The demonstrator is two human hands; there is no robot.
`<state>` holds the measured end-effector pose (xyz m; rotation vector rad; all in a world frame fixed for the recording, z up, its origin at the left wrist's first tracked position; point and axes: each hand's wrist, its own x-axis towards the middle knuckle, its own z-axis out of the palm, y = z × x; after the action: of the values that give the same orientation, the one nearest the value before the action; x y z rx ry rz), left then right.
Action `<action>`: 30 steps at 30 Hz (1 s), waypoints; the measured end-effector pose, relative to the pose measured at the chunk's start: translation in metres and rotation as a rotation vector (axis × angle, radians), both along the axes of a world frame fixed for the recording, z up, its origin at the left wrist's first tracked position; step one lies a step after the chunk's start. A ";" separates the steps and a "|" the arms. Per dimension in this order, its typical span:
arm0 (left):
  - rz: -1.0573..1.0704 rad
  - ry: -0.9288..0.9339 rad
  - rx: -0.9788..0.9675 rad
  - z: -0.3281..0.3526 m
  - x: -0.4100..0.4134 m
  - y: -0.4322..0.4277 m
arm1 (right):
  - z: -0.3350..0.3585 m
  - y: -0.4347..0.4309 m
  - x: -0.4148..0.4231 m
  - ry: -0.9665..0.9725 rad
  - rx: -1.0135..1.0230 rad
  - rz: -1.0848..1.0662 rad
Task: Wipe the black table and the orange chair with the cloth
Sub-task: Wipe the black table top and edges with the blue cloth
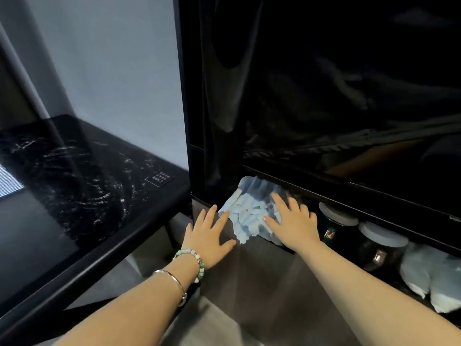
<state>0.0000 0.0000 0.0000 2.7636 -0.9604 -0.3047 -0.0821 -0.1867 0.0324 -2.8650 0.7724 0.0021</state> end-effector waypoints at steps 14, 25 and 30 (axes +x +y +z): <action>-0.065 0.058 -0.048 -0.015 0.035 -0.012 | -0.031 -0.010 0.053 0.000 0.164 -0.219; 0.105 0.228 -0.497 -0.002 0.003 0.006 | -0.007 0.036 0.018 -0.658 0.467 -0.246; 0.630 0.939 -1.011 0.018 -0.001 0.015 | 0.020 0.074 -0.012 -0.718 0.514 0.050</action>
<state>-0.0014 0.0151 0.0180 1.5374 0.0593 -0.6657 -0.0942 -0.1129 0.0526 -2.1527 0.4556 -0.6730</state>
